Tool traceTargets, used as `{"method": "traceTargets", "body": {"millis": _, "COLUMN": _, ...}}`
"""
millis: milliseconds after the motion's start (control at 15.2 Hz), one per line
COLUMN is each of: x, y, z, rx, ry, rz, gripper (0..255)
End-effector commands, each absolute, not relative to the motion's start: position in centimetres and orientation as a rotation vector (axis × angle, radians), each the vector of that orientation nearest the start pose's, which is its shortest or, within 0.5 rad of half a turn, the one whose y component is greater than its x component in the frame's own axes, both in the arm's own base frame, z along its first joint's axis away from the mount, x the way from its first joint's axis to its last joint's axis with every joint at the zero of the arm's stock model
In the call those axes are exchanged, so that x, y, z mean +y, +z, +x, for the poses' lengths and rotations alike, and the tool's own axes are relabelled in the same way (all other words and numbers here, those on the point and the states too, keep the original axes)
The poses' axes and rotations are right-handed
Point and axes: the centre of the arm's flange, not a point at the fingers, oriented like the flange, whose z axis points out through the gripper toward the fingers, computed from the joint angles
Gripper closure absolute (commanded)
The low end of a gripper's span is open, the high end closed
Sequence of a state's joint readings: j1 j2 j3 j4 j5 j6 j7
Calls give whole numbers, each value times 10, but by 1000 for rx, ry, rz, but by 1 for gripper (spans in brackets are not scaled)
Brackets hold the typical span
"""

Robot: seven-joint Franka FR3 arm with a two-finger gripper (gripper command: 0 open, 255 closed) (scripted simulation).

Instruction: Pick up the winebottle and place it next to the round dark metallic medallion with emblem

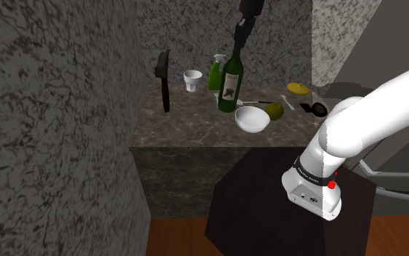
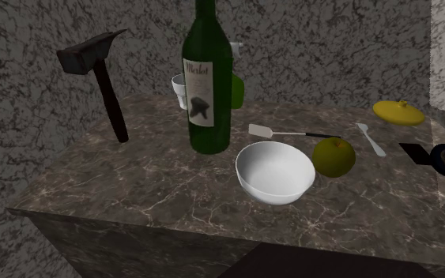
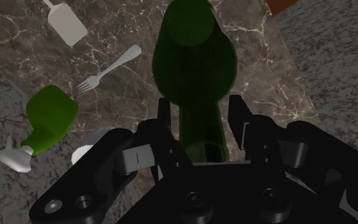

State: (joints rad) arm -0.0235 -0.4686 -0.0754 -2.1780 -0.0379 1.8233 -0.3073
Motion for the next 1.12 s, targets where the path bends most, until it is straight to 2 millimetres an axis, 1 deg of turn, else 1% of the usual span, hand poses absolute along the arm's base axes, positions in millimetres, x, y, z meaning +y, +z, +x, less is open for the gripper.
{"method": "traceTargets", "body": {"millis": 0, "x": -48, "y": 595, "z": 420, "rx": -350, "ry": -174, "rz": -3143, "gripper": 255}}
{"method": "traceTargets", "body": {"millis": 1056, "x": -48, "y": 679, "z": 420, "rx": -350, "ry": -174, "rz": -3143, "gripper": 255}}
